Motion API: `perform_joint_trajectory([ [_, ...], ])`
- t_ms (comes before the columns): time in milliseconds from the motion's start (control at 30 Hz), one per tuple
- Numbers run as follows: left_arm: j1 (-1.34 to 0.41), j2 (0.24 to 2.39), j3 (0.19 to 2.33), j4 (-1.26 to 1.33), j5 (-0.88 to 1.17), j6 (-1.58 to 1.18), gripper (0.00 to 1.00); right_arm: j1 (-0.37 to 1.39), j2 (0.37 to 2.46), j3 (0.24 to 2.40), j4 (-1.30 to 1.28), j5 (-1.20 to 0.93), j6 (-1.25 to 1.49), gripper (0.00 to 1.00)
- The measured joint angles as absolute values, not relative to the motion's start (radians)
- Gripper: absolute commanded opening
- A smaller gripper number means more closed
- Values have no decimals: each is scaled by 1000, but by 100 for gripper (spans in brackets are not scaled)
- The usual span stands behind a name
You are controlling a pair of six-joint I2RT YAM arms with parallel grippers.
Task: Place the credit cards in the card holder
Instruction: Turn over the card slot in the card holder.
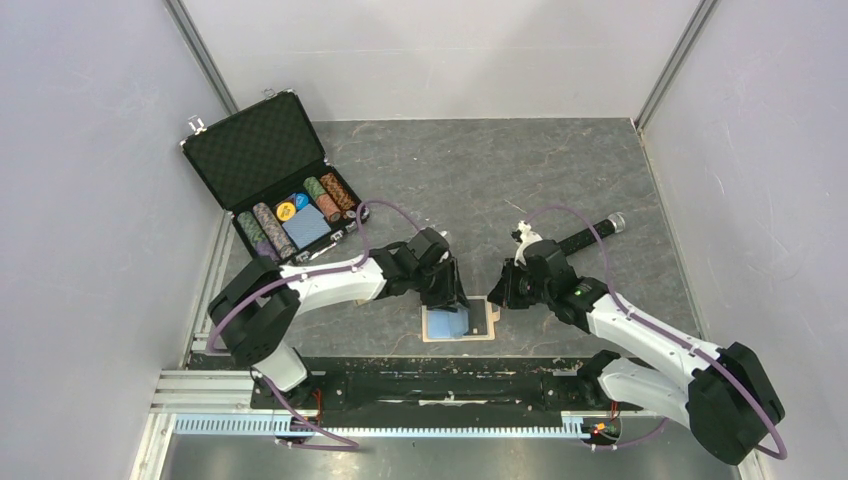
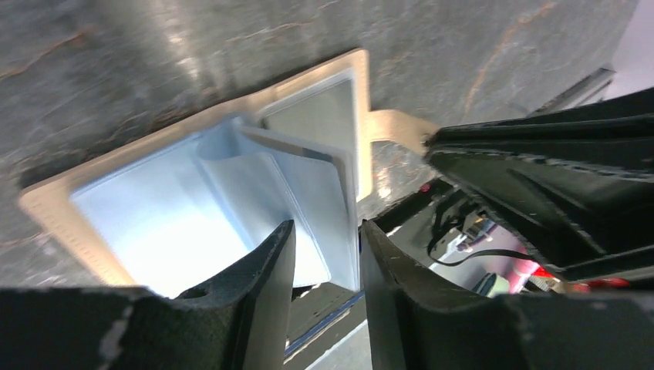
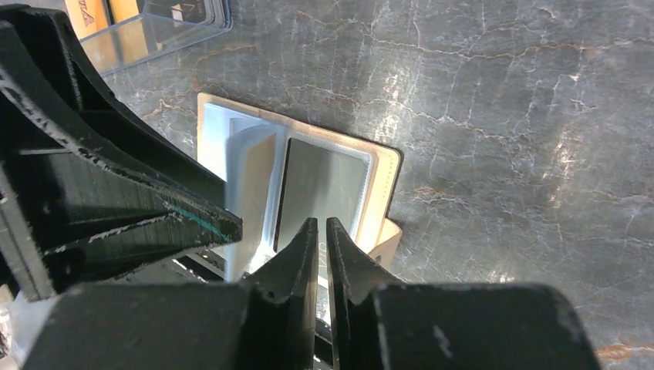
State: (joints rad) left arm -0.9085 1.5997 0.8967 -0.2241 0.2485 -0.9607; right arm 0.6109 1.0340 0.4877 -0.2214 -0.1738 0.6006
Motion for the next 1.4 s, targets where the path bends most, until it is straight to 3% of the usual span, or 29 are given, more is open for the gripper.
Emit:
perform_joint_trajectory([
  [333,-967,1706,953,-125,326,-998,53,606,1029,521,-291,-148,591,19],
  [700,-912,1618,960,-83,407,-1018,58,606,1093,655,-385,-171,554,36],
  [1067,-506,1304,811,9,521,-1053,65,606,1353,928,-397,-325,509,54],
  [1267,-274,1172,810,-247,523,-953,66,652,1583,1150,-380,-411,488,57],
  [1400,-212,1145,880,-517,435,-822,66,718,1738,1315,-373,-455,481,57],
])
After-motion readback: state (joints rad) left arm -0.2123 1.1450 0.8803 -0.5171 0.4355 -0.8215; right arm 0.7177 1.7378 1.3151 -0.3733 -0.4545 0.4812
